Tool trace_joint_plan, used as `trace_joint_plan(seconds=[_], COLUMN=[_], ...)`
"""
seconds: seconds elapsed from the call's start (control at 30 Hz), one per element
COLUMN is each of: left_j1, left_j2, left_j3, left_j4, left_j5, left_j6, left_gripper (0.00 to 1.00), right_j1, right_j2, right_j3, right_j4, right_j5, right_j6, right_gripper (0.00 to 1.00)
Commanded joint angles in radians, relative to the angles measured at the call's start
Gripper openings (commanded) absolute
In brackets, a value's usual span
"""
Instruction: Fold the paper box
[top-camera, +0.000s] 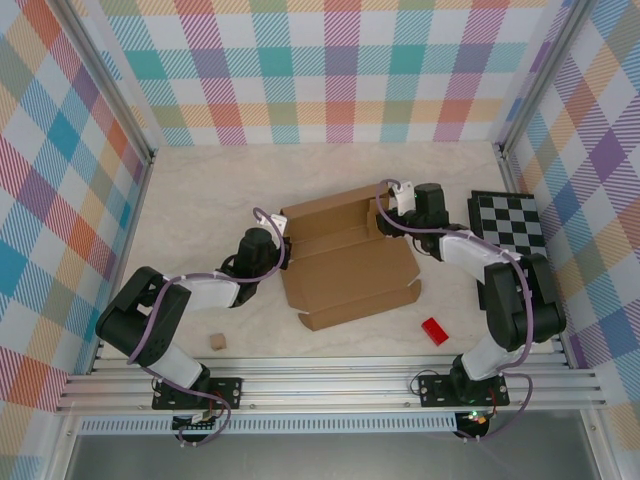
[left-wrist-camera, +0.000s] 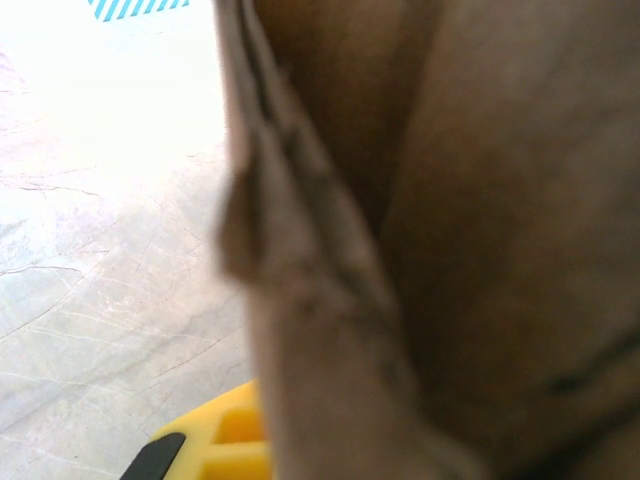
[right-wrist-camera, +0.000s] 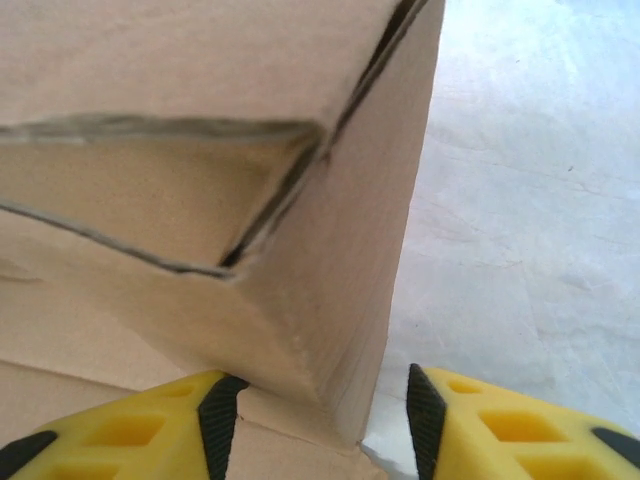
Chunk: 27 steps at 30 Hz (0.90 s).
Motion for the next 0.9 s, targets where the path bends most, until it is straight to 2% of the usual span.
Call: trace_joint_plan(seconds=[0.0,0.13,0.23,0.33,0.4,0.47,0.5,0.6,0.73,0.87], left_j1=[-0.043,-0.053,-0.058,-0.060,-0.061,-0.061,-0.062,-0.062,-0.062,-0.061], left_j2=[-0.006,-0.009,-0.007,-0.007,-0.009,-0.008,-0.007,-0.005,-0.014,-0.046], left_j3=[-0.004,-0.003,0.010,0.026,0.035,0.044,0.043,0.034,0.018,-0.011], left_j4=[-0.005,-0.016,-0.034,-0.064,-0.082,-0.096,-0.097,-0.086,-0.072,-0.035], left_j5=[0.075,0.068,0.053,0.018,0.013,0.015,0.017,0.020,0.033,0.085], left_j6=[0.031,0.033,0.029,0.005,-0.010,-0.019,-0.019,-0.015,0.007,0.028], left_gripper=[0.00,0.00,0.00,0.00,0.00,0.00,0.00,0.00,0.00,0.00], right_j1=[0.006,0.009,0.011,0.017,0.027,0.032,0.032,0.025,0.019,-0.018], right_j2=[0.016,0.037,0.054,0.065,0.068,0.066,0.064,0.085,0.117,0.106], right_j3=[0.004,0.024,0.031,0.020,0.007,-0.006,-0.014,0.019,0.114,0.132], right_j4=[0.101,0.109,0.123,0.139,0.151,0.163,0.183,0.168,0.082,0.083], right_j5=[0.084,0.091,0.090,0.101,0.111,0.114,0.104,0.001,-0.091,-0.243], right_j6=[0.075,0.116,0.139,0.164,0.164,0.154,0.149,0.097,0.009,-0.089], right_gripper=[0.45,0.28,0.11,0.06,0.11,0.28,0.32,0.46,0.52,0.51])
